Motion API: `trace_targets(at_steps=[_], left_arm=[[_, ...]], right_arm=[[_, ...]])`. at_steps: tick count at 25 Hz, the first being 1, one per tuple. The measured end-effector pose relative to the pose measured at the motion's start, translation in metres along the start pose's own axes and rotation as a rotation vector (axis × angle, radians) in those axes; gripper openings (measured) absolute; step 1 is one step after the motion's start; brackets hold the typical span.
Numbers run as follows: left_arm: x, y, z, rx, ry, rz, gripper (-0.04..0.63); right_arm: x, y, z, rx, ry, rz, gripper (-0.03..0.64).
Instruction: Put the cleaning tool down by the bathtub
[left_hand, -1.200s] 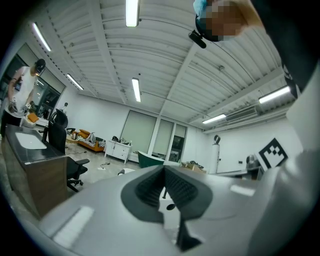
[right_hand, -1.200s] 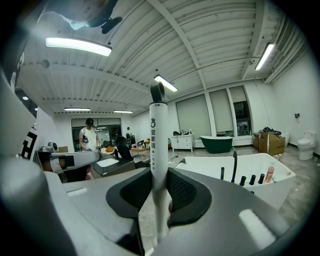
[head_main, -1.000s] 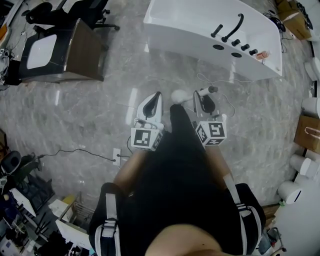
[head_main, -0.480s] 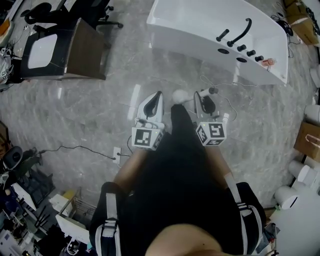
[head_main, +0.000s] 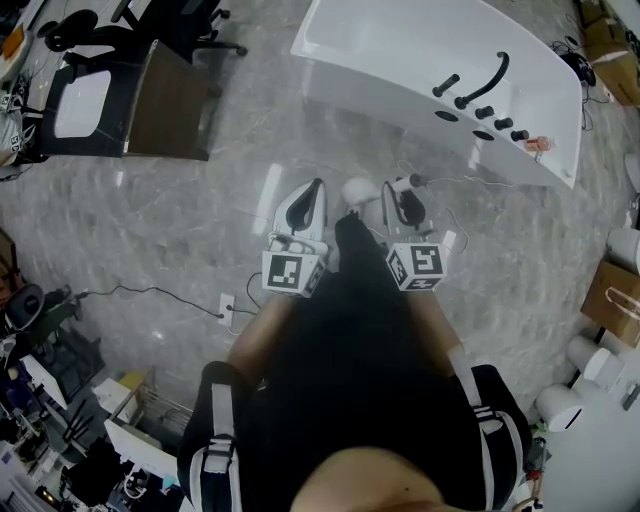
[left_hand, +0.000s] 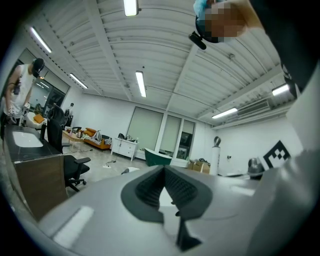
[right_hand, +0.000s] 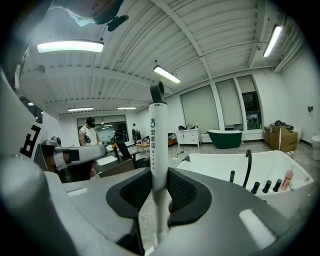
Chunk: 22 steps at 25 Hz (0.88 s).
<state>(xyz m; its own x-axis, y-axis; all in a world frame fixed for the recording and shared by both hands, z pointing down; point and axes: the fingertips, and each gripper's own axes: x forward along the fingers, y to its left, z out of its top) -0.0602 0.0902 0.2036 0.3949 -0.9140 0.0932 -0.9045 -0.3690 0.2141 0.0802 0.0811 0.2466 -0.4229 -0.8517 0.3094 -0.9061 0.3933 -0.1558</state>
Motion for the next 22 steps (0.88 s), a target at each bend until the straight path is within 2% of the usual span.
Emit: trace_targets(at_steps=[9,22], left_arm=[[0.06,-0.004,-0.001,-0.009,0.008,0.026,0.008],[0.133,-0.003,-0.01,0.003,0.024,0.062,0.008]], right_arm=[[0.042,-0.045,0.01,-0.013,0.012,0.03,0.098],[0.112,-0.094,-0.001,-0.008,0.06,0.071,0.098]])
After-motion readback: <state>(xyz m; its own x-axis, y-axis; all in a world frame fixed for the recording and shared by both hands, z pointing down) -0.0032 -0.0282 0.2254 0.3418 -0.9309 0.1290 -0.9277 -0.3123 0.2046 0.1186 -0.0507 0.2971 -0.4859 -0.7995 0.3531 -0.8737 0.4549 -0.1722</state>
